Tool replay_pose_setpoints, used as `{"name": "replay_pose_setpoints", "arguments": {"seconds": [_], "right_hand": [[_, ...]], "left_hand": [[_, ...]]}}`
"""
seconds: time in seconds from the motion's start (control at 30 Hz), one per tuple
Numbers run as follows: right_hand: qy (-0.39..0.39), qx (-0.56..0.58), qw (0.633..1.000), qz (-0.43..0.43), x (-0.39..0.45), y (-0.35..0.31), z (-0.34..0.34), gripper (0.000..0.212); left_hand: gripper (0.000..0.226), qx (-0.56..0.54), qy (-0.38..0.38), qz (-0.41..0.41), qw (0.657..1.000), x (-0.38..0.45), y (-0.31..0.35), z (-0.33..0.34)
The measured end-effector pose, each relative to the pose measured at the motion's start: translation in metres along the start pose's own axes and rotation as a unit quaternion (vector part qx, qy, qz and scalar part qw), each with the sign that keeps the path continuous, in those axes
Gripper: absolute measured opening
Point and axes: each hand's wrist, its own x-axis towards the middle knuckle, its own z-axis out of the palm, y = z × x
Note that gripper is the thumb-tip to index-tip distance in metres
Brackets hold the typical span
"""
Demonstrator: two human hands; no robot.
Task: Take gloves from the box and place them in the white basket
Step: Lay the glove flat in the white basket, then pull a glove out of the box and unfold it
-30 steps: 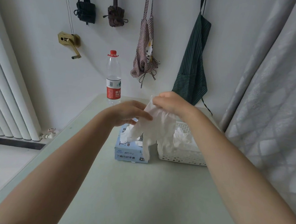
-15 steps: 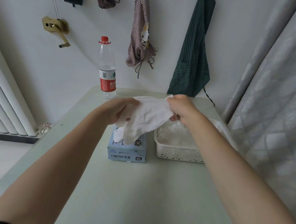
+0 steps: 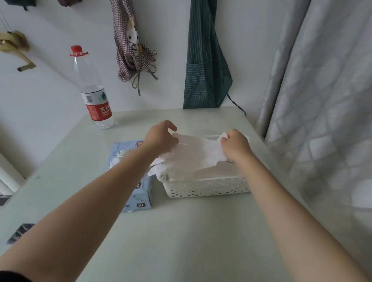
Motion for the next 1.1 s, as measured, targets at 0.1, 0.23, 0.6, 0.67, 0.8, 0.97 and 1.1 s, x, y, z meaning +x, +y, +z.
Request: {"name": "replay_pose_setpoints", "arguments": {"seconds": [0.1, 0.23, 0.6, 0.67, 0.8, 0.97, 1.1], "right_hand": [[0.008, -0.037, 0.999, -0.009, 0.002, 0.02, -0.003, 0.013], [0.013, -0.072, 0.997, -0.017, -0.001, 0.029, -0.004, 0.016], [0.115, -0.314, 0.939, -0.084, -0.011, 0.019, -0.018, 0.022], [0.135, -0.343, 0.924, -0.101, -0.013, 0.01, -0.015, 0.023], [0.133, -0.327, 0.923, -0.154, -0.016, -0.018, 0.003, 0.019], [0.065, -0.263, 0.927, -0.259, -0.032, -0.071, 0.053, 0.013], [-0.081, -0.192, 0.936, -0.284, -0.048, -0.11, 0.093, 0.018]], "left_hand": [[0.027, 0.112, -0.002, 0.098, 0.989, -0.001, 0.008, 0.015], [0.019, 0.174, -0.115, 0.16, 0.965, -0.009, 0.014, 0.029], [0.033, 0.279, -0.172, 0.131, 0.936, -0.017, 0.009, 0.015], [0.032, 0.253, -0.152, 0.128, 0.947, -0.017, 0.008, 0.009], [0.029, 0.194, -0.063, 0.128, 0.971, -0.02, -0.005, -0.016], [0.019, 0.141, 0.022, 0.064, 0.988, -0.025, -0.052, -0.064], [0.03, 0.158, -0.023, -0.006, 0.987, -0.033, -0.093, -0.091]]}}
